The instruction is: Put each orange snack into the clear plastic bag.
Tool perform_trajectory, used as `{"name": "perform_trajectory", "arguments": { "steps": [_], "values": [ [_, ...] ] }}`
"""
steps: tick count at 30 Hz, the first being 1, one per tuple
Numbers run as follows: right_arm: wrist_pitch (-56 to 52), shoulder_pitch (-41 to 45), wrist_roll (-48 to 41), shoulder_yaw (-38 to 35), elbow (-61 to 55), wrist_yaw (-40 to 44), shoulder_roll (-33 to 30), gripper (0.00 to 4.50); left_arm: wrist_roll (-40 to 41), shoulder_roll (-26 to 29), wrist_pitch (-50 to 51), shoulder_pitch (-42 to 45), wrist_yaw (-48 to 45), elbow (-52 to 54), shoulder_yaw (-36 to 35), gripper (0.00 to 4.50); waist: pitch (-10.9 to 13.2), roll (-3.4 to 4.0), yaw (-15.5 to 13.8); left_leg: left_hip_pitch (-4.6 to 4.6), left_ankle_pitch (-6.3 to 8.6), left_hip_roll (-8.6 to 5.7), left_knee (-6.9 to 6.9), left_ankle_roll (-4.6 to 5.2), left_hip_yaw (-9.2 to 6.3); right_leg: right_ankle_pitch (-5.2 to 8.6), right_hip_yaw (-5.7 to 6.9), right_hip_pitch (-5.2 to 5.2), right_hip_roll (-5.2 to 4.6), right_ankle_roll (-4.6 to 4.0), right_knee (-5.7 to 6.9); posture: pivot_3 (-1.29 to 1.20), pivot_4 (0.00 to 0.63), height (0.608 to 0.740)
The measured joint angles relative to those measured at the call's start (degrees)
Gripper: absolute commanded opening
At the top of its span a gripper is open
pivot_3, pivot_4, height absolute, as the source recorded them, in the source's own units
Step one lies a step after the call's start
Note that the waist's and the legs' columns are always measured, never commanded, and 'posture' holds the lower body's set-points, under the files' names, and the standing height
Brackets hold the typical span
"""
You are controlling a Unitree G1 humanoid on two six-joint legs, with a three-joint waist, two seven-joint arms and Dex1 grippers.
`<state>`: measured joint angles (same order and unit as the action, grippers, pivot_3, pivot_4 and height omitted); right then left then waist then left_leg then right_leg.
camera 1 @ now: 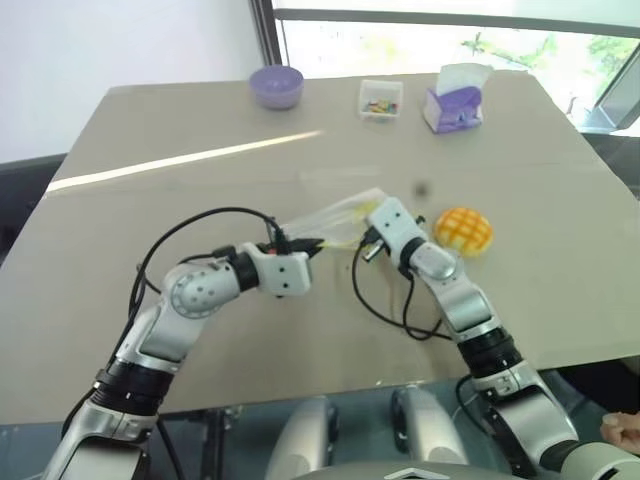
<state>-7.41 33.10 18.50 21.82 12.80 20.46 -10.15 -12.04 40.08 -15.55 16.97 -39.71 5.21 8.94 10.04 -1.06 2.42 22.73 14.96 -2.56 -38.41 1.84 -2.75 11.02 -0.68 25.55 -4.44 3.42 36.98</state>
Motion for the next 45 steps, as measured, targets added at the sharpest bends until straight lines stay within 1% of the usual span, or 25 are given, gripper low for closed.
{"name": "perform_trajectory", "arguments": {
  "steps": [4, 5, 7, 9, 10, 11, 15, 16, 19, 25, 29, 36, 42, 45],
  "values": [
    [9.4, 2.5, 7.7, 5.8, 6.6, -1.7, -4.5, 0.02, 1.1, -0.2, 1.8, 1.1, -0.4, -1.1, 0.0, 0.0, 0.0, 0.0, 0.0, -0.01, -0.01, -0.01, 0.0, -0.01, 0.01, 0.0, -0.01, 0.0, 0.04, 0.0, 0.0, 0.0, 0.15, 0.74],
    [11.1, 2.8, 8.8, 6.7, 7.9, -2.2, -5.0, 0.27, 1.1, -0.2, 2.2, 1.4, -0.6, -1.3, 0.0, 0.0, 0.0, 0.0, 0.0, -0.01, -0.01, 0.0, 0.0, -0.02, 0.02, 0.0, -0.01, 0.0, 0.04, 0.0, 0.0, 0.0, 0.15, 0.74],
    [14.4, 5.3, 11.4, 8.4, 11.0, -3.0, -5.4, 0.91, 1.1, -0.4, 2.7, 2.6, -1.0, -1.8, 0.0, 0.0, 0.0, -0.02, 0.1, -0.04, -0.02, 0.01, 0.0, -0.03, 0.04, 0.0, -0.05, -0.02, 0.04, 0.0, 0.0, 0.0, 0.15, 0.74],
    [15.4, 6.3, 12.1, 8.5, 12.3, -3.5, -5.4, 1.89, 1.3, -0.4, 2.7, 3.1, -1.2, -2.0, 0.0, 0.0, 0.0, -0.02, 0.0, -0.06, -0.02, 0.04, 0.0, -0.03, 0.05, 0.0, -0.06, -0.03, 0.04, 0.0, 0.01, 0.0, 0.15, 0.74],
    [15.6, 7.1, 12.4, 8.4, 12.8, -3.7, -5.4, 2.25, 1.4, -0.4, 2.7, 3.2, -1.3, -2.1, 0.0, 0.0, 0.0, -0.04, 0.1, -0.08, -0.02, 0.05, 0.0, -0.03, 0.05, 0.0, -0.07, -0.05, 0.05, 0.0, 0.01, 0.0, 0.15, 0.74],
    [15.7, 7.5, 12.6, 8.2, 13.2, -3.9, -5.4, 2.76, 1.4, -0.4, 2.7, 3.2, -1.3, -2.3, 0.0, 0.0, -0.1, -0.06, 0.1, -0.12, -0.01, 0.09, 0.0, -0.02, 0.05, -0.01, -0.07, -0.09, 0.07, 0.0, 0.01, 0.0, 0.15, 0.74],
    [16.1, 8.4, 13.4, 7.5, 13.8, -5.1, -5.3, 4.35, 1.3, -0.4, 2.7, 3.4, -1.3, -3.6, 0.0, 0.0, -0.1, -0.05, 0.1, -0.34, 0.11, 0.16, 0.0, 0.18, 0.05, -0.03, -0.07, -0.26, 0.12, -0.04, 0.02, 0.0, 0.15, 0.74],
    [16.3, 8.5, 13.5, 7.4, 13.9, -5.4, -5.3, 4.43, 1.2, -0.4, 2.7, 3.4, -1.3, -3.7, 0.0, 0.0, -0.1, -0.05, 0.0, -0.44, 0.11, 0.18, 0.0, 0.19, 0.05, -0.03, -0.07, -0.37, 0.14, -0.05, 0.01, 0.0, 0.15, 0.74],
    [16.4, 8.5, 14.2, 7.5, 14.3, -5.5, -5.4, 4.43, 1.0, -0.4, 2.7, 3.7, -1.2, -3.7, 0.0, 0.0, -0.1, -0.05, 0.0, -0.92, 0.13, 0.24, 0.09, 0.21, 0.05, -0.02, -0.06, -0.84, 0.2, -0.06, -0.12, 0.0, 0.15, 0.74],
    [16.8, 8.4, 15.0, 7.4, 13.9, -5.4, -6.0, 4.43, 0.9, -1.2, 4.2, 4.3, -0.1, -4.8, -0.1, 0.0, -0.1, -0.05, -0.2, -0.9, 0.13, 0.26, 0.08, 0.22, 0.04, -0.03, -0.05, -0.84, 0.22, -0.07, -0.11, 0.0, 0.15, 0.74],
    [16.4, 8.1, 13.5, 6.4, 12.3, -2.7, -7.8, 4.43, 0.9, -2.8, 8.2, 5.9, 1.5, -5.8, -0.2, 0.0, -0.1, -0.05, -0.4, -0.87, 0.13, 0.25, 0.06, 0.22, 0.04, -0.03, -0.05, -0.83, 0.21, -0.06, -0.12, 0.0, 0.15, 0.74],
    [11.2, 6.2, 4.5, 0.5, 6.8, 5.6, -9.1, 4.43, 0.8, -4.8, 11.3, 9.9, 3.6, -7.2, -0.2, 0.0, 0.0, -0.04, -0.1, -0.82, 0.14, 0.28, 0.07, 0.22, 0.03, -0.03, -0.05, -0.8, 0.23, -0.07, -0.15, 0.0, 0.15, 0.74],
    [1.8, 0.8, -5.4, -7.2, -5.2, 13.0, -11.3, 4.43, 0.6, -4.8, 11.4, 10.4, 4.0, -8.8, -0.2, 0.0, 0.0, -0.04, -0.3, -0.75, 0.15, 0.3, 0.09, 0.23, 0.0, -0.03, -0.02, -0.78, 0.23, -0.07, -0.22, 0.0, 0.15, 0.74],
    [-3.5, -4.2, -9.8, -11.2, -14.7, 15.8, -14.5, 4.43, 0.6, -4.7, 11.3, 10.9, 3.9, -9.0, -0.5, 0.0, 0.0, -0.03, -0.7, -0.71, 0.15, 0.29, 0.09, 0.24, -0.01, -0.03, 0.02, -0.78, 0.21, -0.06, -0.25, 0.0, 0.15, 0.74]
  ]
}}
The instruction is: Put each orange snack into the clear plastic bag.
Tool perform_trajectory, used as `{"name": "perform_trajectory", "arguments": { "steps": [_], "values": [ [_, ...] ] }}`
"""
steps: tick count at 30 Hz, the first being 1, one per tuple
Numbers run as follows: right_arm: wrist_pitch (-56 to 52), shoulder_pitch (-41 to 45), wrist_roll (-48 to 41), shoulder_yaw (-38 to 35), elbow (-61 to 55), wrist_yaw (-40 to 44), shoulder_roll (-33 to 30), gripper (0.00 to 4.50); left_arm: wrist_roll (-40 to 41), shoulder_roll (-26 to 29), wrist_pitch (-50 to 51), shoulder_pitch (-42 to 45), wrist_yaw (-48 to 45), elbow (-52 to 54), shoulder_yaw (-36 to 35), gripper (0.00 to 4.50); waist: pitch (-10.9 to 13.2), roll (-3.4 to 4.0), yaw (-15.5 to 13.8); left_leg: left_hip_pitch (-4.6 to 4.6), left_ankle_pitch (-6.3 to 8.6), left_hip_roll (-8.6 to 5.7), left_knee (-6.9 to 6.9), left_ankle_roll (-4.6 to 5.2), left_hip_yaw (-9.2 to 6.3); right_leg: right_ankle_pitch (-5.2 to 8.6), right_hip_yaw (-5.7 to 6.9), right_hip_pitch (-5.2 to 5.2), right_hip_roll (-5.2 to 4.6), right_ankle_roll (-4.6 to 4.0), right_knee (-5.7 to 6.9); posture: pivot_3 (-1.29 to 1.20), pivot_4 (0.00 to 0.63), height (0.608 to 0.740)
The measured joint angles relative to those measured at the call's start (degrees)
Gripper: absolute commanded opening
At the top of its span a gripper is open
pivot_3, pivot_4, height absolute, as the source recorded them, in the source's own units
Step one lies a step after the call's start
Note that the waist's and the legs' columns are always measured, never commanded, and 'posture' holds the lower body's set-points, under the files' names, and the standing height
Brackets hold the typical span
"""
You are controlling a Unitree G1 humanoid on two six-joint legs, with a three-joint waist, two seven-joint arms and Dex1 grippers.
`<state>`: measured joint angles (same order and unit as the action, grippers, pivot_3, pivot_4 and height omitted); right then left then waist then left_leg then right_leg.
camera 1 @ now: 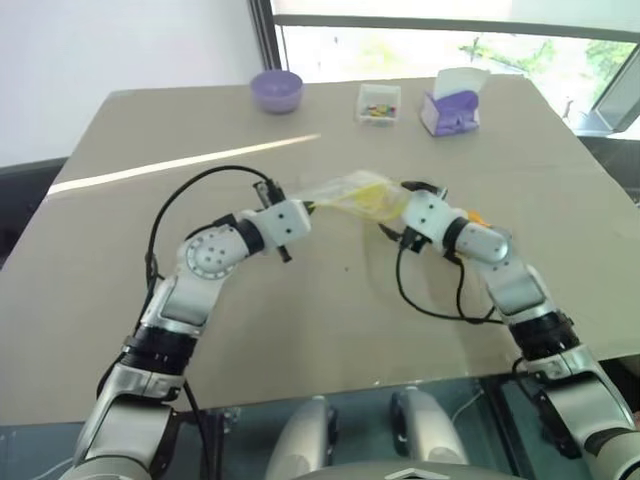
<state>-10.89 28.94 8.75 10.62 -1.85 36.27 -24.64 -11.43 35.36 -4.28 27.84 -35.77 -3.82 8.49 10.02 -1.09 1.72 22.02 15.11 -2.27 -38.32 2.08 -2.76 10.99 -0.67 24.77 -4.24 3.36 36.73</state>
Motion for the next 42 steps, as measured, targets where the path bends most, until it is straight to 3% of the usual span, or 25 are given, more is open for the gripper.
{"name": "perform_trajectory", "arguments": {
  "steps": [5, 11, 14, 16, 21, 32, 42],
  "values": [
    [-11.7, -5.2, -2.0, -4.1, -5.5, -0.5, -2.3, 4.43, 0.3, 0.1, -0.2, 0.1, -0.1, -0.3, -0.2, 0.0, 0.0, -0.01, -0.3, -0.03, 0.0, 0.02, -0.01, 0.01, 0.02, 0.0, 0.0, -0.01, 0.02, 0.0, 0.02, 0.0, 0.15, 0.74],
    [-20.4, -7.5, -1.1, -6.4, -2.5, -7.4, -1.3, 4.43, 0.4, 0.2, -0.3, 1.0, -0.6, -0.7, -0.3, 0.0, 0.0, 0.0, -0.8, -0.06, 0.0, 0.03, -0.02, 0.01, 0.09, 0.0, -0.07, -0.03, 0.02, 0.0, 0.02, 0.0, 0.15, 0.74],
    [-22.1, -7.2, -1.5, -7.2, -1.6, -9.5, -0.1, 3.53, 0.4, 0.2, -0.3, 1.1, -0.7, -0.7, -0.3, 0.0, 0.0, -0.05, -1.0, -0.07, 0.0, 0.03, -0.03, 0.01, 0.06, 0.0, -0.03, -0.07, 0.02, 0.0, 0.01, 0.0, 0.15, 0.74],
    [-22.9, -7.2, -1.9, -7.8, -0.9, -11.0, 0.4, 2.55, 0.5, 0.2, -0.3, 1.1, -0.7, -0.7, -0.3, 0.0, -0.1, -0.12, -1.2, -0.06, 0.0, 0.02, -0.04, 0.01, 0.01, 0.0, 0.04, -0.09, 0.0, 0.0, 0.01, 0.0, 0.15, 0.74],
    [-20.6, -7.4, -1.9, -7.9, -0.1, -12.5, 0.0, 0.65, 0.7, 0.2, -0.3, 1.1, -0.8, -0.7, -0.3, 0.0, -0.1, -0.12, -1.2, -0.05, 0.0, 0.0, -0.04, 0.01, 0.02, 0.0, 0.05, -0.09, 0.0, 0.01, 0.01, 0.0, 0.15, 0.74],
    [-8.1, -7.2, -6.8, -2.9, -11.6, -1.1, -3.5, 0.65, 2.7, -0.4, 0.3, 1.5, -1.5, -0.7, -0.7, 0.0, 0.0, -0.06, -0.7, -0.04, 0.01, 0.12, -0.04, 0.01, 0.06, 0.01, 0.01, -0.04, 0.1, 0.01, 0.0, 0.0, 0.15, 0.74],
    [-7.4, -0.3, -7.5, 2.5, -6.7, 2.4, 1.0, 0.65, 3.7, -1.0, -0.4, 1.1, -3.5, 2.1, -0.7, 0.0, 0.0, -0.07, -0.9, -0.01, 0.01, 0.11, -0.04, 0.01, 0.05, 0.0, 0.0, -0.03, 0.08, 0.0, -0.05, 0.0, 0.15, 0.74]
  ]
}}
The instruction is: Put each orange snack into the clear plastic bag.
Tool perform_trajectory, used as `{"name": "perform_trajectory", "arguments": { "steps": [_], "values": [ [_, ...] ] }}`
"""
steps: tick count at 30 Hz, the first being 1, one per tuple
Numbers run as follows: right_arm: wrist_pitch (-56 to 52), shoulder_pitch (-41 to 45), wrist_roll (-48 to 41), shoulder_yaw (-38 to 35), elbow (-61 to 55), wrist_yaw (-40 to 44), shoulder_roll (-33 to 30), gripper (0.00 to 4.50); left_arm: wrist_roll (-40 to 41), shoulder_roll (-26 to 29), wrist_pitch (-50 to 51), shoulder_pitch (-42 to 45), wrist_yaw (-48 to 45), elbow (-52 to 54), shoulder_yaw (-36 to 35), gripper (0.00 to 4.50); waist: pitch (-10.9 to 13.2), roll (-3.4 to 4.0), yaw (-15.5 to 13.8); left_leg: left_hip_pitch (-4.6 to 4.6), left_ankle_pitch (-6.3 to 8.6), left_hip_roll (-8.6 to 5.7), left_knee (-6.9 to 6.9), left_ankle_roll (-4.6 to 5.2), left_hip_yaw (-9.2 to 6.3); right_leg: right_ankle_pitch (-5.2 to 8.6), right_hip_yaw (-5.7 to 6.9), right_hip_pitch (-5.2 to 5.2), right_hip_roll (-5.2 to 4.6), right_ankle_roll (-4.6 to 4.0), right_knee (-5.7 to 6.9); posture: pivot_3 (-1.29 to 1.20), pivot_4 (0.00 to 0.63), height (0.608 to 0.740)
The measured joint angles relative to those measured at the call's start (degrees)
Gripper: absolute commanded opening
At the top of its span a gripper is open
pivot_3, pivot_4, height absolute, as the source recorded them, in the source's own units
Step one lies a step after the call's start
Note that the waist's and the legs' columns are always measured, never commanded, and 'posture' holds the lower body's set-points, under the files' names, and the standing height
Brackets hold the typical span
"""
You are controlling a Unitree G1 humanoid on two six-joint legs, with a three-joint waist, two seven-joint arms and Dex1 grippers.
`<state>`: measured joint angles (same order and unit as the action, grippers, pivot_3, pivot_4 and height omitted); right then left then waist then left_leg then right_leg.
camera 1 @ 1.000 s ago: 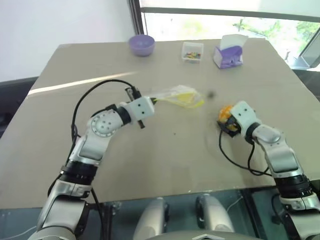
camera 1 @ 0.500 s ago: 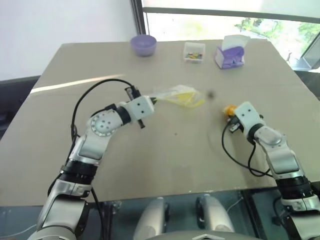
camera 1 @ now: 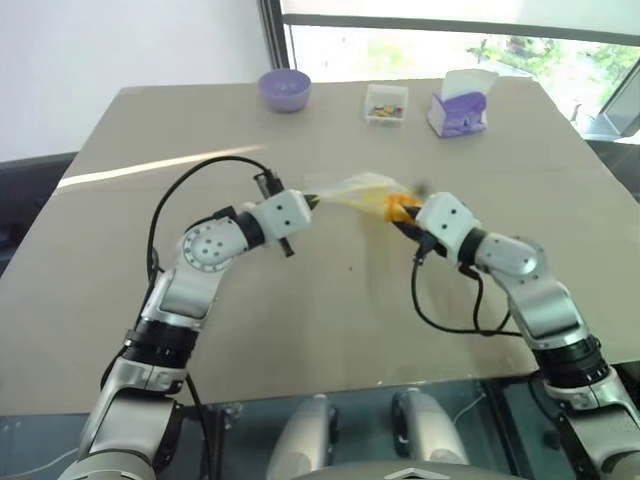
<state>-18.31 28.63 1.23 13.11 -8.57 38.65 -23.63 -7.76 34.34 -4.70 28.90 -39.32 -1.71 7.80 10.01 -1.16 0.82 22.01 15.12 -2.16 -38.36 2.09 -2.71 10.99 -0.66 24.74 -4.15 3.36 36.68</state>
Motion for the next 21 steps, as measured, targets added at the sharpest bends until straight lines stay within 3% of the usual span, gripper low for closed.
{"name": "perform_trajectory", "arguments": {
  "steps": [12, 15, 18, 21],
  "values": [
    [2.3, 5.8, -1.0, 1.1, 10.1, 3.1, 3.6, 0.65, 1.4, 1.2, -4.4, -3.9, -4.4, 5.5, 1.7, 0.0, 0.0, 0.03, 0.2, -0.01, 0.01, 0.01, 0.03, 0.0, 0.01, 0.0, -0.01, 0.01, 0.02, -0.01, -0.02, 0.0, 0.15, 0.74],
    [2.3, 8.2, -1.1, 1.4, 12.2, 3.1, 5.1, 1.61, 2.5, 0.8, -4.2, -3.9, -4.4, 5.8, 1.7, 0.0, 0.0, 0.04, 0.1, -0.01, 0.01, 0.01, 0.03, 0.0, -0.01, 0.0, 0.0, 0.02, 0.01, -0.01, -0.02, 0.0, 0.15, 0.74],
    [3.2, 9.0, -0.4, 1.5, 13.7, 2.0, 6.0, 3.03, 3.4, 0.5, -3.2, -3.9, -4.3, 5.8, 1.6, 0.0, 0.0, 0.04, 0.0, 0.01, 0.01, -0.01, 0.03, 0.0, -0.02, 0.0, 0.01, 0.01, 0.0, -0.01, -0.04, 0.0, 0.15, 0.74],
    [3.5, 8.8, 0.3, 1.6, 13.9, 1.7, 5.6, 3.03, 3.6, 0.0, -1.1, -3.9, -4.0, 5.8, 1.4, 0.0, 0.0, 0.05, 0.0, 0.02, 0.01, -0.02, 0.03, 0.0, -0.01, 0.0, 0.01, 0.02, -0.01, -0.01, -0.04, 0.0, 0.15, 0.74]
  ]
}}
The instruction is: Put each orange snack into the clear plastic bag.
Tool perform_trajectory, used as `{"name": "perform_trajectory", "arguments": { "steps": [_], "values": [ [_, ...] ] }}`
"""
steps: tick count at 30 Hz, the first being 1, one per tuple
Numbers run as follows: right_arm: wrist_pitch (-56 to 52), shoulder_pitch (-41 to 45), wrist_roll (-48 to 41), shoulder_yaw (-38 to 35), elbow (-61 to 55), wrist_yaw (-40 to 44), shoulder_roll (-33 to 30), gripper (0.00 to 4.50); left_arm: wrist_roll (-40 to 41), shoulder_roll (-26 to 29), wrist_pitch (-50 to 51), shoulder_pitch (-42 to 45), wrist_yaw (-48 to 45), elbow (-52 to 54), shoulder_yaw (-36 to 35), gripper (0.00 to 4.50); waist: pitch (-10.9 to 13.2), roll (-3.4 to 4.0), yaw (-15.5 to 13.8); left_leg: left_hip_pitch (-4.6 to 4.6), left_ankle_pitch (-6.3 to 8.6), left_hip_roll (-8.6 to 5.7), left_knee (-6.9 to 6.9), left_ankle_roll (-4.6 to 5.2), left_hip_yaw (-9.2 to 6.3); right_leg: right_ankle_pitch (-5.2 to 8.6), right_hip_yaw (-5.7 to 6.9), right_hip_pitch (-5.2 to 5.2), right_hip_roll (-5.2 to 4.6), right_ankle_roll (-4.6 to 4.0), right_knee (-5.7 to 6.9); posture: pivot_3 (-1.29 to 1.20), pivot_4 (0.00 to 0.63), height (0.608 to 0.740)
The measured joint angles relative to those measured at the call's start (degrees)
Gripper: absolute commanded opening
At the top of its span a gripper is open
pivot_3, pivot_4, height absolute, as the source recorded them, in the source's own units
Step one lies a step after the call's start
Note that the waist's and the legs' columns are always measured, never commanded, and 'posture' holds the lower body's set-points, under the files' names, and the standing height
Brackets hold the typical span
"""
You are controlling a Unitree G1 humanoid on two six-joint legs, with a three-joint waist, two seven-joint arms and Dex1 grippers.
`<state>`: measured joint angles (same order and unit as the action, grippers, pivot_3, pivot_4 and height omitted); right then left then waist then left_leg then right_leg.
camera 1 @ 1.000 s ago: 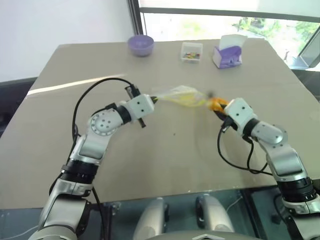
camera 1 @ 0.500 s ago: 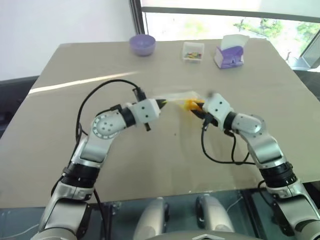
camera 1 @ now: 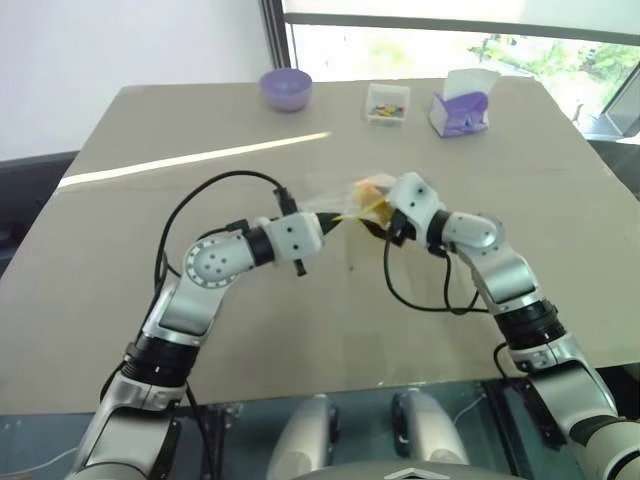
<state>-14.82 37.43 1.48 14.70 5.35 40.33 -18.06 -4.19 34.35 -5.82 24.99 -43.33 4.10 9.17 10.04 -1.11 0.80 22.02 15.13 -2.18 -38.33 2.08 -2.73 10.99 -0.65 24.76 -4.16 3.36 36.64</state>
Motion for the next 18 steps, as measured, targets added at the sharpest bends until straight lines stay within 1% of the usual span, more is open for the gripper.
{"name": "perform_trajectory", "arguments": {
  "steps": [4, 7, 12, 15, 18],
  "values": [
    [-0.1, -3.1, -2.1, -0.7, -4.7, 3.4, -4.0, 3.03, 0.0, -0.3, 4.3, 0.2, 1.0, -0.4, -1.1, 0.0, 0.0, 0.01, 0.0, 0.03, 0.0, 0.01, 0.0, 0.01, -0.03, 0.0, 0.05, 0.0, 0.01, 0.0, -0.03, 0.0, 0.15, 0.74],
    [-1.2, -5.6, -5.2, -2.6, -10.2, 6.4, -7.5, 3.03, 0.0, -0.3, 5.9, 1.0, 1.3, -1.1, -2.2, 0.0, 0.0, 0.02, 0.0, 0.03, 0.01, 0.01, 0.0, 0.01, -0.04, 0.0, 0.05, 0.0, 0.01, 0.0, -0.03, 0.0, 0.15, 0.74],
    [-1.5, -8.6, -7.1, -4.9, -16.1, 7.9, -12.0, 3.03, 1.6, -0.4, 7.0, 1.9, 1.2, -2.6, -2.6, 0.0, 0.0, 0.01, 0.0, 0.02, 0.01, 0.05, 0.0, 0.02, -0.03, 0.0, 0.05, -0.01, 0.02, 0.0, -0.03, 0.0, 0.15, 0.74],
    [-0.3, -10.3, -5.1, -4.9, -16.6, 6.9, -13.7, 3.03, 2.3, -0.5, 7.3, 2.2, 1.1, -2.6, -2.6, 0.0, 0.0, 0.01, 0.0, 0.03, 0.01, 0.04, 0.0, 0.02, -0.02, 0.0, 0.05, -0.01, 0.01, 0.0, -0.03, 0.0, 0.15, 0.74],
    [2.2, -11.7, -0.6, -4.8, -16.6, 4.7, -15.9, 3.03, 3.1, -0.4, 8.0, 2.5, 1.0, -2.7, -3.0, 0.0, 0.0, 0.01, -0.1, 0.03, 0.01, 0.04, 0.0, 0.01, -0.01, 0.0, 0.04, -0.01, 0.0, 0.0, -0.05, 0.0, 0.15, 0.74]
  ]
}}
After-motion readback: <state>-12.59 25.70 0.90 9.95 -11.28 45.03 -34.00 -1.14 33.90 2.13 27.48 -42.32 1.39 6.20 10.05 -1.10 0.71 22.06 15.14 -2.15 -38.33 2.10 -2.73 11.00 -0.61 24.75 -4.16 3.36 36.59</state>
